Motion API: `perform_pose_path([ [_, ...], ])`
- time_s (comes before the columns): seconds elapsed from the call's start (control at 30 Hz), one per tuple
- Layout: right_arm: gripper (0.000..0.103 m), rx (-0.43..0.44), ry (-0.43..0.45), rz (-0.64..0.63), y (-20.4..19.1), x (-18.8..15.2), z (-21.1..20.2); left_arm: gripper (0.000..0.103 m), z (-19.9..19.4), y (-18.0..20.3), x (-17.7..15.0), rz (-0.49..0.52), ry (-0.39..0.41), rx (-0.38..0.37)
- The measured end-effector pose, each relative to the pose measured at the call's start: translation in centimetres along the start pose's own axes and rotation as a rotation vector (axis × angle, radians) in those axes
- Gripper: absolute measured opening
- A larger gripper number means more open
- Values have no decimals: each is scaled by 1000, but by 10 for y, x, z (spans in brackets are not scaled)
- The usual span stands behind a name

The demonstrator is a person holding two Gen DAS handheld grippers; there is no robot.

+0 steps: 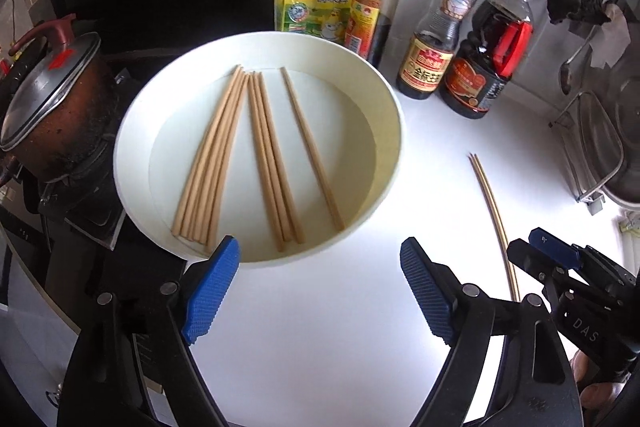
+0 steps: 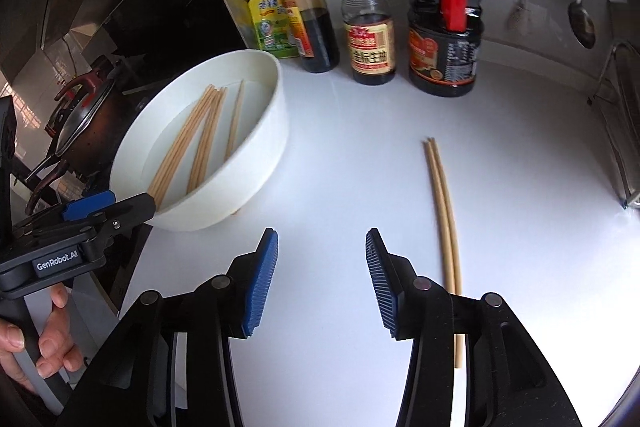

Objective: Organize utensils
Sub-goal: 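Move both open tools back over the last two chopsticks, then spread the two chopsticks apart and close the right tool on one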

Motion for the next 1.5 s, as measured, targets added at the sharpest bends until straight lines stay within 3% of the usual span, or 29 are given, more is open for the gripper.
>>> perform_pose_path([
  [0.2,47,-69,1,76,48,-20,-8,89,6,37,-12,61,-22,-38],
  [0.6,47,-164,-27,78,104,-41,14,91,25,87,-26,132,-64,-52],
  [1.0,47,-164,-73,-8,110,-46,52,91,46,107,-36,145,-97,-22],
  [1.4,46,-205,-27,-137,97,-46,60,91,55,110,-35,140,-108,-3],
  [1.47,42,-210,-13,-151,95,-47,60,91,56,113,-35,144,-104,-1],
  [1.5,33,-209,-6,-159,94,-47,60,91,56,115,-35,148,-101,-1],
])
Point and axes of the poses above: each gripper's, at about its wrist camera, not at the fingertips, and z roughly the way its jaws point, y to its right, x to its top, the point moved 3 cm from there along z, roughly the way its jaws point, and after that the axes turned 2 degrees about -z, right-handed, at the moved point
